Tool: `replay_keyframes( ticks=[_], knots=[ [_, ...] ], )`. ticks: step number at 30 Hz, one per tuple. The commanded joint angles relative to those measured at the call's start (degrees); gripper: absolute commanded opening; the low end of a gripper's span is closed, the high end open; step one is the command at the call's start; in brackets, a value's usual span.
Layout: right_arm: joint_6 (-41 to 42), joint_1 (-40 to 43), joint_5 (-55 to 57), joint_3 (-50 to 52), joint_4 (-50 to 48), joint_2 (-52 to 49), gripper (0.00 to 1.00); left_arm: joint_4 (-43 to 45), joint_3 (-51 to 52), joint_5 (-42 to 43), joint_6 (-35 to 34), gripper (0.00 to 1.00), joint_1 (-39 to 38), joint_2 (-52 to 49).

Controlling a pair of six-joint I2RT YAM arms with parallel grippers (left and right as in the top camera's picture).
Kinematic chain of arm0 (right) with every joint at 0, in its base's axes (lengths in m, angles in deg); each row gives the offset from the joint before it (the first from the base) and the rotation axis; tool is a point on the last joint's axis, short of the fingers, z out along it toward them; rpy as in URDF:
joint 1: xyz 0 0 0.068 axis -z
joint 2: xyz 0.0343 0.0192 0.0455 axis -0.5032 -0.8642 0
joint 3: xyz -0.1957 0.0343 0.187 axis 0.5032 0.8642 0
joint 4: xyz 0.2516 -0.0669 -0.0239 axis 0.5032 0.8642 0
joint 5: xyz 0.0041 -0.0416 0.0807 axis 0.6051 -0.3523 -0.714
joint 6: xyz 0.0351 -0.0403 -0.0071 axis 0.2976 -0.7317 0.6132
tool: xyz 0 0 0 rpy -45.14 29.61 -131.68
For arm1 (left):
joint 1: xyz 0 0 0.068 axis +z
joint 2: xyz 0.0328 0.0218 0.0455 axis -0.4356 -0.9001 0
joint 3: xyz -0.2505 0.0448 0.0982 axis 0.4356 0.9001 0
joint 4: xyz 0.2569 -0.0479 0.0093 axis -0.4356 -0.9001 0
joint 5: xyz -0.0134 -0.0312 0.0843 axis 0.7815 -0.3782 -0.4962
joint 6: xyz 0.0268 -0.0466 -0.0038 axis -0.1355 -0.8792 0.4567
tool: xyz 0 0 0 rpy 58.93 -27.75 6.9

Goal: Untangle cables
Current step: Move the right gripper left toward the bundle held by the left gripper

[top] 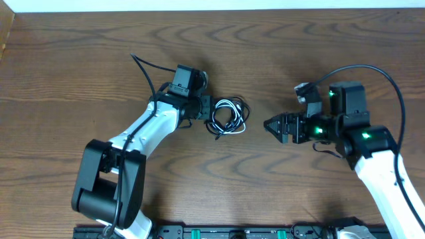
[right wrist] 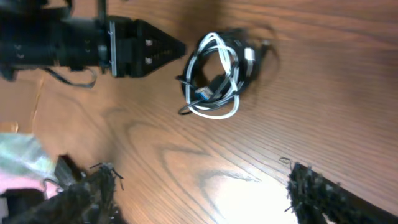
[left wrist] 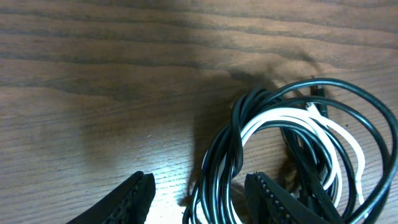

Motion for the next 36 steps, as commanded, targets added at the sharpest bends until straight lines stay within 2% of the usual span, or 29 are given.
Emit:
replay_keyframes(
  ticks=[1,2,3,6,18,21,24,26,31,36],
  knots=[
    [1.07,-0.63,-4.90,-1.09,-1.51,-2.47,0.82,0.44,0.76,1.29,-0.31,0.44,0.17,-0.13],
    [2.58,-0.98,-4.90,-1.09,-2.32,-3.32,0.82,0.44,0.76,1.29,-0.33,0.39,0.17,-0.50],
    [4.22,-1.42,-4.87,-1.09,-3.23,-4.15,0.82,0.50,0.76,1.27,-1.03,0.38,0.17,-1.18],
    [7.37,-2.89,-2.75,-1.07,-5.57,-6.14,0.79,1.38,0.76,0.83,-3.30,0.38,0.17,-2.89],
    [19.76,-11.58,18.01,-1.07,-12.44,-13.14,0.66,4.11,0.76,0.74,-3.32,0.38,0.17,-5.57],
    [23.45,-13.49,21.35,-1.07,-14.84,-15.30,0.63,4.33,0.76,4.24,-3.30,0.37,0.17,-5.55],
    [26.18,-15.17,22.16,-1.07,-18.40,-18.32,0.62,5.11,0.74,10.84,-3.26,0.37,0.17,-5.55],
    [27.54,-16.31,22.71,-1.07,-21.49,-21.07,0.58,5.42,0.74,12.76,-3.21,0.37,0.17,-5.55],
    [32.06,-17.29,26.01,-1.07,-24.26,-26.56,0.52,5.40,0.74,12.74,-3.04,0.37,0.17,-5.55],
    [32.68,-17.38,26.60,-1.07,-25.55,-31.45,0.48,5.42,0.76,12.74,-0.87,0.37,0.17,-5.55]
  ],
)
